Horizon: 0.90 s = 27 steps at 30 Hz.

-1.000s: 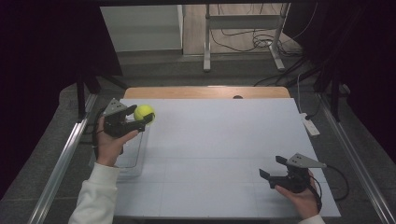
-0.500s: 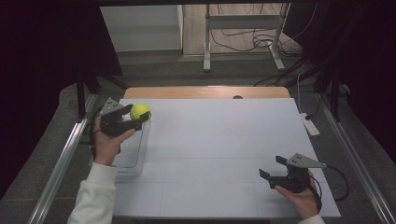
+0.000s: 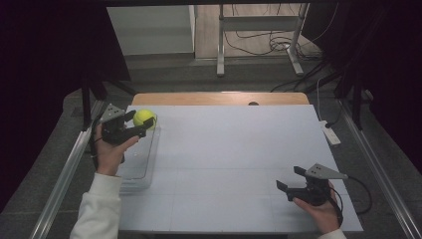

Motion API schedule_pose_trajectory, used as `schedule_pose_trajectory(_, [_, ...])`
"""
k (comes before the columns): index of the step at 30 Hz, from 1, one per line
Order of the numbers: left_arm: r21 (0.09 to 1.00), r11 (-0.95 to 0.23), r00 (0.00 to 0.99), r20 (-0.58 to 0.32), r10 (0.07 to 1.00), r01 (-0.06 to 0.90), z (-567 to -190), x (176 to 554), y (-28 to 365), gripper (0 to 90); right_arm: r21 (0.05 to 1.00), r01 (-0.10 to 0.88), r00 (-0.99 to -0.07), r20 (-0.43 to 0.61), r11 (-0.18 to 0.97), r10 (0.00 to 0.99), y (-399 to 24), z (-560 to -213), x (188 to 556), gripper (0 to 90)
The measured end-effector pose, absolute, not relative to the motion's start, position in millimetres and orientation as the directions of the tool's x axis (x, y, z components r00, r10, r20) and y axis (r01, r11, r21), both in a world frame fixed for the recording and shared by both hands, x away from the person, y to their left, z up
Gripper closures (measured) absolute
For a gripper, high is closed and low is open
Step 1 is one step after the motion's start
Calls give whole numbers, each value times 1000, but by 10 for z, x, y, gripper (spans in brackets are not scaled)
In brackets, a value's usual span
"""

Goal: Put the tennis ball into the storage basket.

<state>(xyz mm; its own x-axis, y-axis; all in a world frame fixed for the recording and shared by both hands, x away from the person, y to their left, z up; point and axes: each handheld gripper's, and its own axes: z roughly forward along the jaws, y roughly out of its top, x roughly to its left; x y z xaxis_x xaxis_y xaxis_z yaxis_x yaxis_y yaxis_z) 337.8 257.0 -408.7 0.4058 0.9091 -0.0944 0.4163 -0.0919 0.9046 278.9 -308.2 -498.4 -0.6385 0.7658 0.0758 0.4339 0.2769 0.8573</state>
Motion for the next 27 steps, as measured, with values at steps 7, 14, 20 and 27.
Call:
schedule_pose_trajectory(7, [907, -78, 390, -100, 915, 414, -4087, 3376, 2625, 274, 858, 434, -638, 76, 276, 766, -3082, -4983, 2789, 109])
schedule_pose_trajectory(14, [902, -76, 356, -89, 930, 425, -4128, 3393, 2683, 274, 860, 431, -639, 76, 274, 765, -3088, -4977, 2786, 109])
schedule_pose_trajectory(20, [899, -70, 344, -92, 935, 432, -4157, 3408, 2725, 274, 860, 430, -639, 77, 273, 765, -3093, -4975, 2784, 109])
schedule_pose_trajectory(27, [898, -76, 326, -77, 942, 433, -4166, 3412, 2777, 274, 860, 432, -637, 78, 272, 767, -3091, -4976, 2785, 109])
